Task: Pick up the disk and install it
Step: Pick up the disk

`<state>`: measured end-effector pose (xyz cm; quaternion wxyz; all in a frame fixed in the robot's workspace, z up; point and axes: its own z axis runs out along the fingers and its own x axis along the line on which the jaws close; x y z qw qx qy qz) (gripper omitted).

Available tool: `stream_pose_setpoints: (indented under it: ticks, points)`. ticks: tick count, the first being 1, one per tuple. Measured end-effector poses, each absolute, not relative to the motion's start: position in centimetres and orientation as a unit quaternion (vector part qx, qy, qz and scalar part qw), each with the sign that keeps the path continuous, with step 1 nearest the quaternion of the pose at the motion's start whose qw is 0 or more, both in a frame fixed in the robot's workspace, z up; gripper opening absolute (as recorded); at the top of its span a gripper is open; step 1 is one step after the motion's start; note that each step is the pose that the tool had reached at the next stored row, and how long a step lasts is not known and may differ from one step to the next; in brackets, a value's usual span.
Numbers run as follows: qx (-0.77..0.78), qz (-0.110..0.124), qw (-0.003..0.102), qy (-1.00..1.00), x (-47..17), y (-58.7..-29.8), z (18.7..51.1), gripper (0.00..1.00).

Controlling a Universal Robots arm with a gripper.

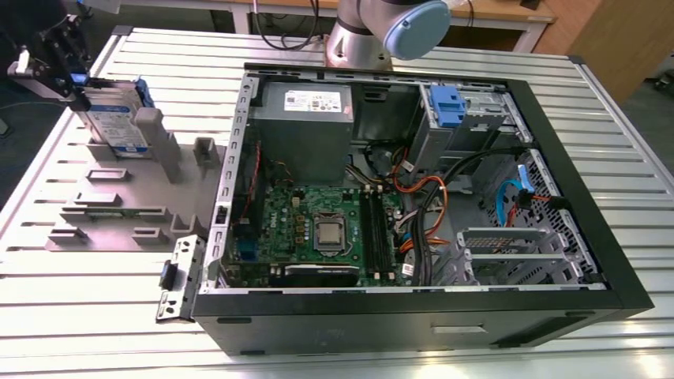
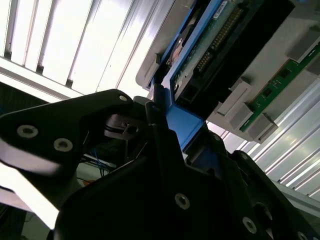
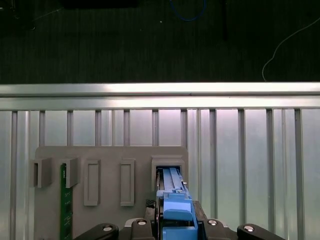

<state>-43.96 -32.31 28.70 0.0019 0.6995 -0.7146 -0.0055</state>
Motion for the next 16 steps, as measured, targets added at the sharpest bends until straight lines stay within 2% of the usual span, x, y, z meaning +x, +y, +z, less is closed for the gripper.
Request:
stream_pose_setpoints:
  ticks: [16]
  points:
    - [0.700, -0.003, 0.005, -0.715, -43.96, -32.31, 29.22, 0.36]
